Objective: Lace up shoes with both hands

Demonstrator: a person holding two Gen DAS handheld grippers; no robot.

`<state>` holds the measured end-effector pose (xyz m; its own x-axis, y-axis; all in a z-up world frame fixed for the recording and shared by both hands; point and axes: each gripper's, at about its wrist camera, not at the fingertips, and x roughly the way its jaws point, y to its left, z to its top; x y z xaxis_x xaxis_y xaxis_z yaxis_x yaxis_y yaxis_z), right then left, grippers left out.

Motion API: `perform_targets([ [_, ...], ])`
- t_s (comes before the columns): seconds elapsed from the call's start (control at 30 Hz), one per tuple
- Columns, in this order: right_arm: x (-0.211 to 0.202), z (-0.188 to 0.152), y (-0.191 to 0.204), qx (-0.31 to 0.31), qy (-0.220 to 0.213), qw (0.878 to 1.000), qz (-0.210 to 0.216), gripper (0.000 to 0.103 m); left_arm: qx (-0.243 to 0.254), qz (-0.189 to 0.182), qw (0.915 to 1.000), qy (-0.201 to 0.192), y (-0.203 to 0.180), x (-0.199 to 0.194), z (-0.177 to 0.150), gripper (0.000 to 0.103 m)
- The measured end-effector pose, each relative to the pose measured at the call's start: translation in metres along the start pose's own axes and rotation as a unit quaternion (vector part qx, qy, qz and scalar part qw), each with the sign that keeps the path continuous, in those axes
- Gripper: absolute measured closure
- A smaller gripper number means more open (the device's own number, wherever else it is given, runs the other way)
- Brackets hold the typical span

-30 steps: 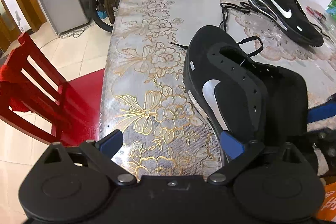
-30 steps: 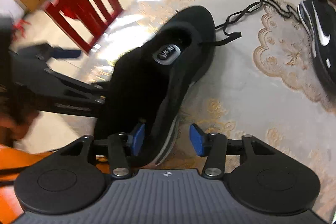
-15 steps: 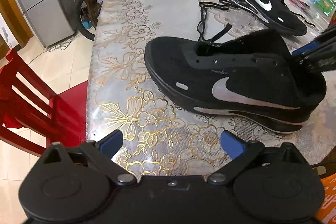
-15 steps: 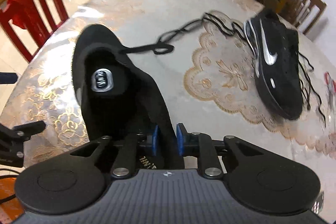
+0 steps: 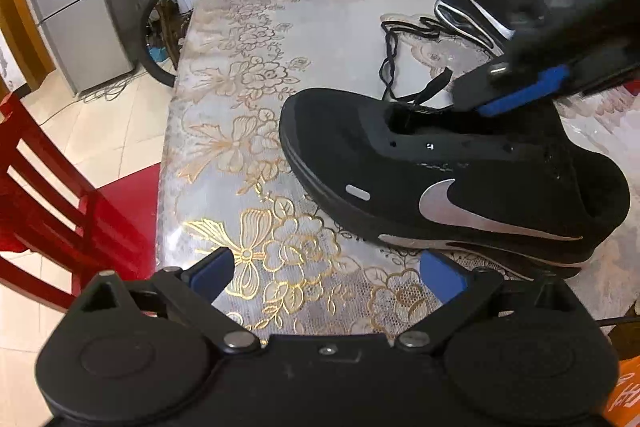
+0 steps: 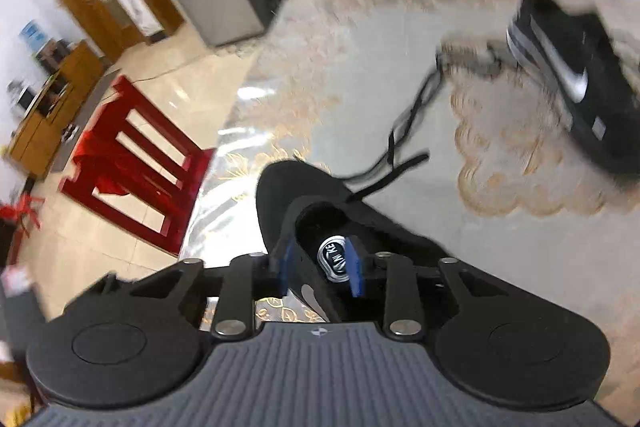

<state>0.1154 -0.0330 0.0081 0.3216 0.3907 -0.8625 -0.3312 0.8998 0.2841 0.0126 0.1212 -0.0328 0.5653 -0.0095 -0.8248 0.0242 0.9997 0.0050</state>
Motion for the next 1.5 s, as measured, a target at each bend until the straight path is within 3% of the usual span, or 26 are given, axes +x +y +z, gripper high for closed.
perform_targets([
  [0.1, 0.013, 0.008, 0.004, 0.046, 0.011, 0.998, 0.028, 0.077, 0.000, -0.011, 0.9999, -0.001, 0.004, 0.005, 0.000, 0.004],
  [0.3, 0.030, 0.007, 0.032, -0.023, -0.002, 0.998, -0.052, 0.077, -0.001, -0.034, 0.9994, 0.000, 0.016, 0.014, 0.001, 0.004],
  [0.77, 0.057, -0.006, 0.049, 0.000, -0.063, 0.992, -0.111, 0.074, 0.029, -0.081, 0.9960, 0.024, 0.030, 0.032, 0.003, 0.004],
  [0.9, 0.060, -0.008, 0.054, -0.022, -0.071, 0.990, -0.120, 0.075, 0.042, -0.089, 0.9947, 0.030, 0.028, 0.034, 0.003, 0.004],
  [1.03, 0.069, -0.006, 0.054, -0.020, -0.072, 0.989, -0.130, 0.097, 0.050, -0.090, 0.9941, 0.034, 0.028, 0.035, 0.002, 0.004],
  [1.1, 0.071, -0.005, 0.049, 0.007, -0.075, 0.989, -0.129, 0.101, 0.053, -0.089, 0.9940, 0.035, 0.028, 0.035, 0.002, 0.004],
  [1.23, 0.061, -0.007, 0.047, 0.015, -0.074, 0.990, -0.116, 0.102, 0.058, -0.082, 0.9943, 0.035, 0.029, 0.035, 0.003, 0.004],
  [1.33, 0.037, -0.010, 0.040, 0.029, -0.066, 0.994, -0.079, 0.101, 0.061, -0.081, 0.9943, 0.032, 0.029, 0.035, 0.005, 0.004],
  [1.5, 0.006, -0.015, 0.022, 0.082, -0.032, 0.995, 0.053, 0.101, 0.061, -0.090, 0.9934, 0.035, 0.030, 0.039, 0.008, 0.001],
])
